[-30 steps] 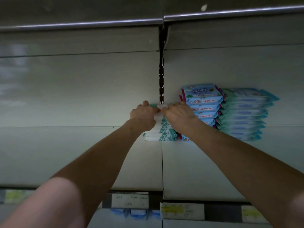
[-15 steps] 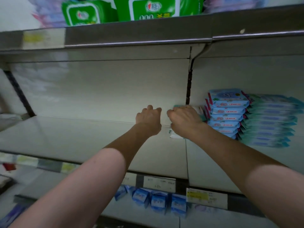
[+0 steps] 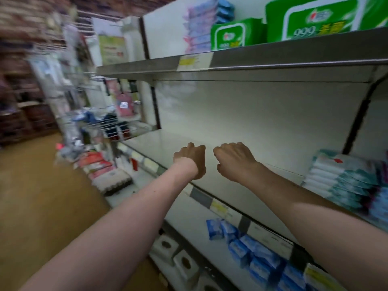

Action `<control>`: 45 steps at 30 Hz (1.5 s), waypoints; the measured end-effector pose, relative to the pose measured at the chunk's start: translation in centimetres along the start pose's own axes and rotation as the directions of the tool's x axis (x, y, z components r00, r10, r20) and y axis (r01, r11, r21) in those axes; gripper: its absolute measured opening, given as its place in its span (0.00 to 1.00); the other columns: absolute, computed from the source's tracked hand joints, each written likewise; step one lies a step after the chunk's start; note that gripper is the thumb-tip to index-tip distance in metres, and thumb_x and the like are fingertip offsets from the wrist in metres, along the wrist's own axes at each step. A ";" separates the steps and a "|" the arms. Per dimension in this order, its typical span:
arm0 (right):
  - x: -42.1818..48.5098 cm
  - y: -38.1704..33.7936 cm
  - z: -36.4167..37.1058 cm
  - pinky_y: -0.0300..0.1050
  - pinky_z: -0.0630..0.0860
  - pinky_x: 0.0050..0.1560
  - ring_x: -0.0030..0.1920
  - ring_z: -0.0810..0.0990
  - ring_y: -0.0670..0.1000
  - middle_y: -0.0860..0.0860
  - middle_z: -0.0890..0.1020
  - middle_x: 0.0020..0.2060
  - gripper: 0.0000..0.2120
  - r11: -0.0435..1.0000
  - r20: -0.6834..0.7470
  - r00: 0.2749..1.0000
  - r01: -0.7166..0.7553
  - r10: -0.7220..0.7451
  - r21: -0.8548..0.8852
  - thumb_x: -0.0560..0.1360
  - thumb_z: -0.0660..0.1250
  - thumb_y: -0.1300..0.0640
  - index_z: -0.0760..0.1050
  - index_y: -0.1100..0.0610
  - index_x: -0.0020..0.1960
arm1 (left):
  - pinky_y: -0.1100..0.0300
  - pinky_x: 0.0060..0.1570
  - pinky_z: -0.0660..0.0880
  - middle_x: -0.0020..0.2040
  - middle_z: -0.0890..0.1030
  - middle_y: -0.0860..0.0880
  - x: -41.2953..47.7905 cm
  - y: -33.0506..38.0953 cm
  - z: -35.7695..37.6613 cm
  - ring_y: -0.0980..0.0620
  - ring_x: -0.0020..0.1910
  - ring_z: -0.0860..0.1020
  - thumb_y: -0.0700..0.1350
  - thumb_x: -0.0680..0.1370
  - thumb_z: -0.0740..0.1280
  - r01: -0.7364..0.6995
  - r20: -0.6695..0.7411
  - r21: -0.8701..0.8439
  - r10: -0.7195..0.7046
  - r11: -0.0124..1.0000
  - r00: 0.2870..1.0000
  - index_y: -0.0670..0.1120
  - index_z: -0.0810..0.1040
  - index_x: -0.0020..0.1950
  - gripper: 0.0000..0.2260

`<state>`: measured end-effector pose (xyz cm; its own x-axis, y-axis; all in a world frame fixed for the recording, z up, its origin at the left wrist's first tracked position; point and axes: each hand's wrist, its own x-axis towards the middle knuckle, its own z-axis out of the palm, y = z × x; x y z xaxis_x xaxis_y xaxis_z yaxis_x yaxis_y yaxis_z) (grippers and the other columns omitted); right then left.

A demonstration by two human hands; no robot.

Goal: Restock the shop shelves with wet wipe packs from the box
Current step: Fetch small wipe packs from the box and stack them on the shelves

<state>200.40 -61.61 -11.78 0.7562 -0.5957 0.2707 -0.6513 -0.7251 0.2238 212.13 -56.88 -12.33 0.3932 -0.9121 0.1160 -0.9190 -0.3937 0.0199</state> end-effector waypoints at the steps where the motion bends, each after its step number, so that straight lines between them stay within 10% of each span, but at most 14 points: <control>1: 0.0 -0.8 -0.3 0.45 0.65 0.49 0.53 0.76 0.56 0.55 0.77 0.54 0.09 0.999 -0.005 0.999 0.044 -0.044 0.008 0.77 0.60 0.61 0.72 0.58 0.57 | 0.51 0.56 0.71 0.65 0.70 0.44 -0.8 -0.7 -0.1 0.42 0.64 0.72 0.45 0.78 0.63 0.045 -0.004 0.005 -0.045 0.999 0.999 0.49 0.66 0.71 0.21; 11: -3.7 -13.6 -2.3 0.45 0.65 0.44 0.56 0.78 0.58 0.55 0.80 0.55 0.10 0.877 -0.121 0.877 0.475 -0.465 0.072 0.77 0.60 0.61 0.74 0.57 0.57 | 0.52 0.43 0.71 0.64 0.72 0.44 -15.6 -8.4 -0.2 0.43 0.57 0.76 0.41 0.77 0.63 0.458 -0.036 0.003 -0.458 0.889 0.888 0.49 0.68 0.69 0.20; 22: -15.2 -31.8 -5.8 0.46 0.65 0.42 0.50 0.78 0.56 0.54 0.80 0.50 0.03 0.556 -0.182 0.567 0.823 -0.803 0.115 0.78 0.60 0.59 0.72 0.55 0.49 | 0.51 0.47 0.74 0.63 0.73 0.44 -38.0 -15.3 1.2 0.42 0.58 0.75 0.43 0.77 0.67 0.833 0.010 0.089 -0.836 0.546 0.548 0.50 0.67 0.70 0.22; 45: -49.8 -54.0 -8.2 0.45 0.67 0.44 0.58 0.78 0.56 0.54 0.78 0.57 0.11 0.070 -0.028 0.078 0.973 -0.997 0.221 0.79 0.59 0.57 0.74 0.56 0.59 | 0.51 0.48 0.71 0.61 0.75 0.44 -79.9 -14.3 8.6 0.41 0.59 0.76 0.48 0.77 0.65 0.987 0.273 -0.010 -0.949 0.163 0.160 0.53 0.76 0.62 0.14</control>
<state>197.33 10.02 -29.71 0.7063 0.6857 -0.1758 0.7039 -0.7065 0.0725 194.06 20.66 -30.41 0.9422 0.1965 -0.2713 0.2375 -0.9630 0.1273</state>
